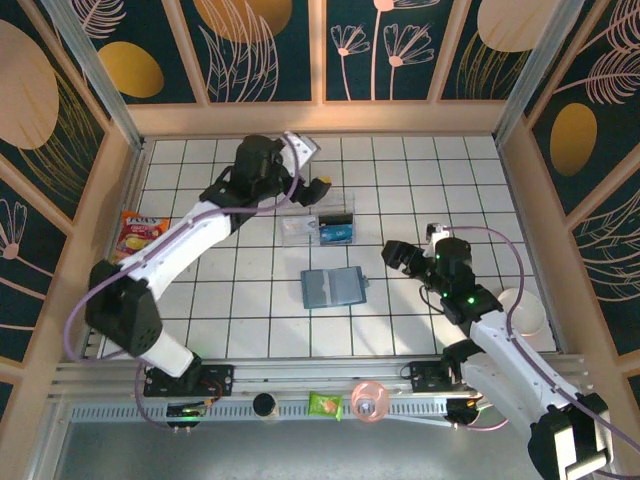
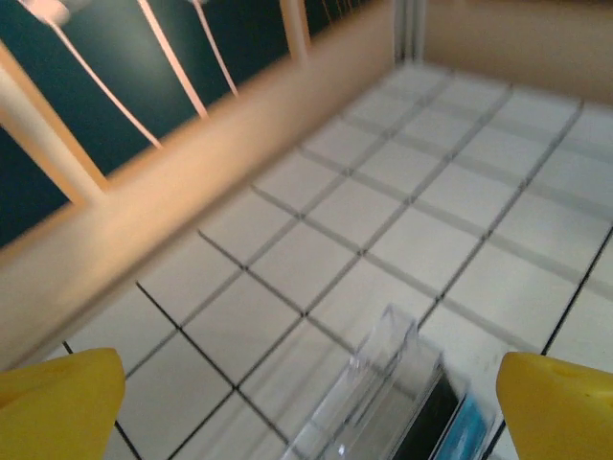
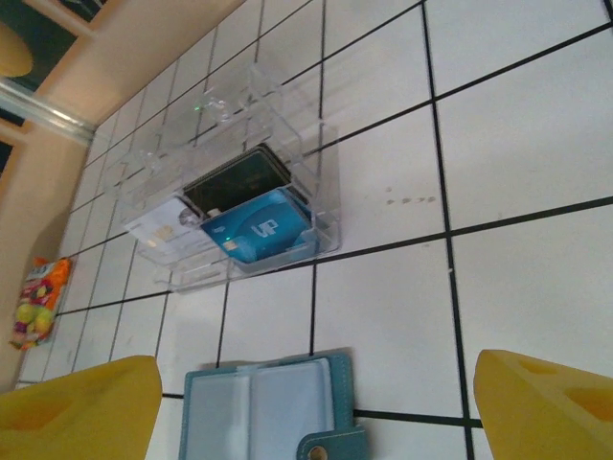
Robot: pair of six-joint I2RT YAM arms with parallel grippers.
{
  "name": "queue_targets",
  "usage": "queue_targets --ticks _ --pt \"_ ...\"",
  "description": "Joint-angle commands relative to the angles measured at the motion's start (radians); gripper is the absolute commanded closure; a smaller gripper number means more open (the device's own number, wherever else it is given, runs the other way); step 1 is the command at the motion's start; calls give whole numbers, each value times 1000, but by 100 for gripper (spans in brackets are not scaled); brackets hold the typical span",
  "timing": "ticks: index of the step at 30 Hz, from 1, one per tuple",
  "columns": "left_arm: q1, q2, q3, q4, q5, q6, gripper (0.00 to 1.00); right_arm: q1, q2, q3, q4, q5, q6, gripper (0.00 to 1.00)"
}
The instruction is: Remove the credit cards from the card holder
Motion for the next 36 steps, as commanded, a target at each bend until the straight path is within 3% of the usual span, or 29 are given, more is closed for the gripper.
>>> queue_targets --ticks 1,7,8,10,16,19,23,31,33,36 --pt "-2 -86 -147 249 -124 -209 1 0 14 48 1 100 27 15" --pt "84 -315 -433 374 -374 -367 1 11 11 62 -10 206 70 14" --pt "106 -348 -479 385 -454 -400 1 13 6 60 -2 210 71 2" --pt "167 -401 -561 418 -528 -456 1 16 0 59 11 214 75 1" --pt "351 -405 -694 448 -738 -476 1 26 14 63 36 213 67 1" --pt "425 -331 -715 472 -750 -444 1 26 36 69 23 213 75 1" --pt "475 -194 -774 652 -752 -385 1 27 77 103 -28 219 61 1" --pt "483 -69 -899 983 -676 -307 1 28 109 125 -66 232 50 1" --pt "483 -40 -972 1142 -668 -304 1 28 109 121 -42 251 52 3" --pt "484 -40 -980 1150 -629 -293 1 28 103 103 47 262 32 2"
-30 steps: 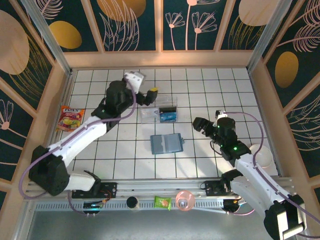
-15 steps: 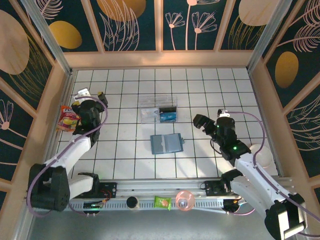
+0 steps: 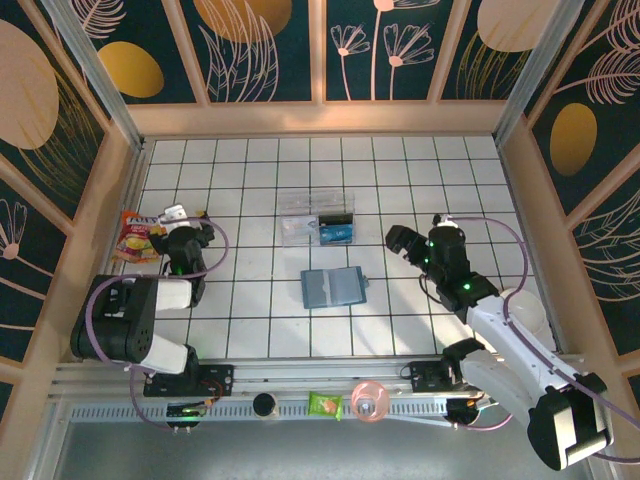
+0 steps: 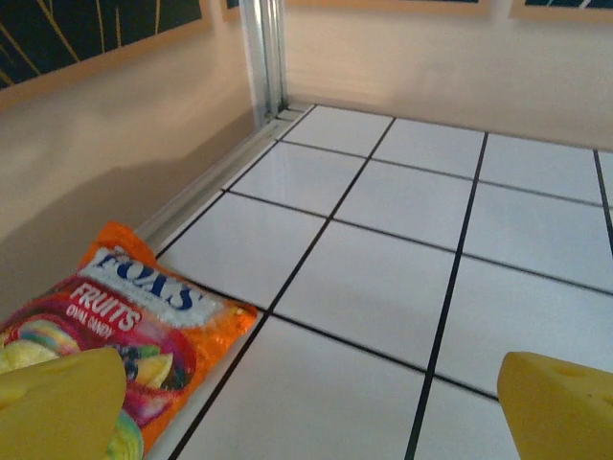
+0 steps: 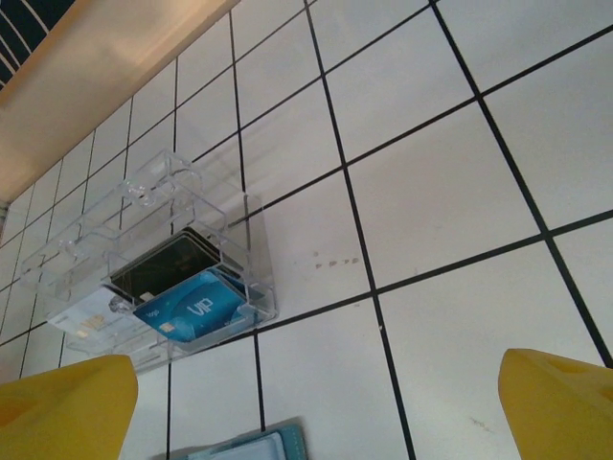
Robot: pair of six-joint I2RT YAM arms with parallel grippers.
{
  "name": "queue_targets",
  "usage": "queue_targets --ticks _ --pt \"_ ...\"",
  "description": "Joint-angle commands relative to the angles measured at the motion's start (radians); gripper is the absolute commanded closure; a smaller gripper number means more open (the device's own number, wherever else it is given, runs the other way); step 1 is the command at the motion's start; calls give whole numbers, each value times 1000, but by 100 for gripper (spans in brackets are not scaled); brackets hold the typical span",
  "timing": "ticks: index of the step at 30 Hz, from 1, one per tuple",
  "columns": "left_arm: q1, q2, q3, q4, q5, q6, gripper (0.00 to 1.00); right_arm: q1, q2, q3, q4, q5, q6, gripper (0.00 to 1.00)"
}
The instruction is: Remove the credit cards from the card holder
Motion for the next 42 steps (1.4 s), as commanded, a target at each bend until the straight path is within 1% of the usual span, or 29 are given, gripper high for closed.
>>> queue_targets --ticks 1,2,3,5,6,8,9,11,15,18,20,22,25,27,31,32,33,34,37,38,42 --pt "9 15 -7 166 70 33 1 7 -9 -10 124 54 -37 1" --pt "19 16 -9 168 99 32 1 7 -13 -26 166 77 -39 1" --pt "30 13 -17 178 155 36 1 6 -17 -40 202 103 -46 1" --pt "46 30 -71 279 246 52 1 6 -24 -71 278 149 -73 1" --pt "46 69 -101 401 248 60 1 6 -29 -87 320 166 -94 1" --pt "47 33 -75 284 236 49 1 5 -31 -109 382 201 -134 1" --pt "46 51 -86 340 225 49 1 5 -29 -115 406 217 -153 1" --pt "46 39 -92 326 146 16 1 5 -15 -123 459 269 -205 1" --pt "46 42 -95 338 139 16 1 -1 60 -133 596 406 -318 1" --pt "46 41 -94 331 142 18 1 -27 168 -138 752 445 -450 1" --pt "46 41 -94 334 142 18 1 -72 244 -146 867 425 -523 1" --pt "46 42 -94 333 143 18 1 -124 308 -157 961 402 -549 1" --pt "46 40 -94 332 141 18 1 -220 396 -153 988 383 -566 1" --pt "46 40 -94 332 141 18 1 -240 461 -146 1002 394 -608 1" --pt "46 41 -95 332 142 18 1 -264 608 -155 1122 369 -649 1" --pt "46 40 -95 332 142 17 1 -270 620 -138 1107 361 -653 1" --pt "46 40 -94 332 141 17 1 -280 626 -144 1124 326 -665 1" --pt "46 41 -94 332 142 18 1 -299 639 -169 1209 288 -675 1" --pt "46 41 -94 332 142 18 1 -385 666 -190 1252 165 -602 1" --pt "45 41 -93 332 142 18 1 -405 656 -189 1230 115 -591 1" --pt "46 42 -94 332 141 17 1 -418 660 -192 1241 40 -604 1"
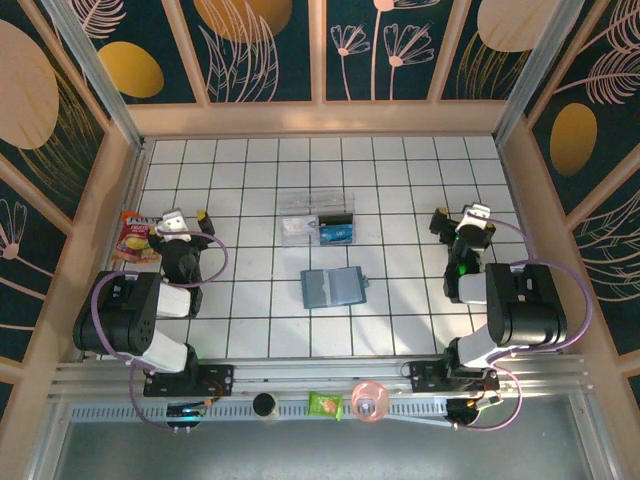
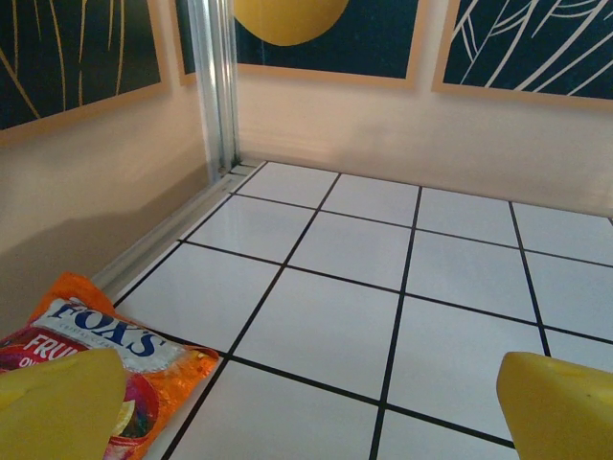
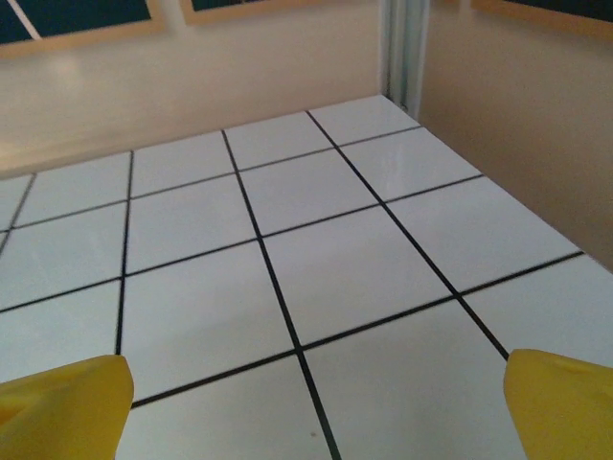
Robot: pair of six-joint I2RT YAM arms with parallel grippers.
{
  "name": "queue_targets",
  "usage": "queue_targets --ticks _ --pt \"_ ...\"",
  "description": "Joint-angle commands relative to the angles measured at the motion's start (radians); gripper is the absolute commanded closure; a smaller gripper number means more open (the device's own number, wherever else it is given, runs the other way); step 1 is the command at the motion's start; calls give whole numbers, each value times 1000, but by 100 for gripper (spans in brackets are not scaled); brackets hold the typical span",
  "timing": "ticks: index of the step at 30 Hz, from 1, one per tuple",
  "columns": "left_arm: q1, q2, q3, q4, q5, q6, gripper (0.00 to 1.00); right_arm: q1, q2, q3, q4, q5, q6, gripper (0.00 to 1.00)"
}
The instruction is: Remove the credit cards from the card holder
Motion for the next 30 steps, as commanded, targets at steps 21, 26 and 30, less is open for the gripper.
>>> queue_targets --ticks 21,26,30 --pt "9 -1 -8 41 -2 -17 1 9 58 -102 301 -82 -6 1" --pt "8 -1 -7 41 -2 -17 1 9 58 -102 302 -82 -6 1" --pt "8 0 -7 41 -3 -16 1 9 58 -102 301 -82 -6 1"
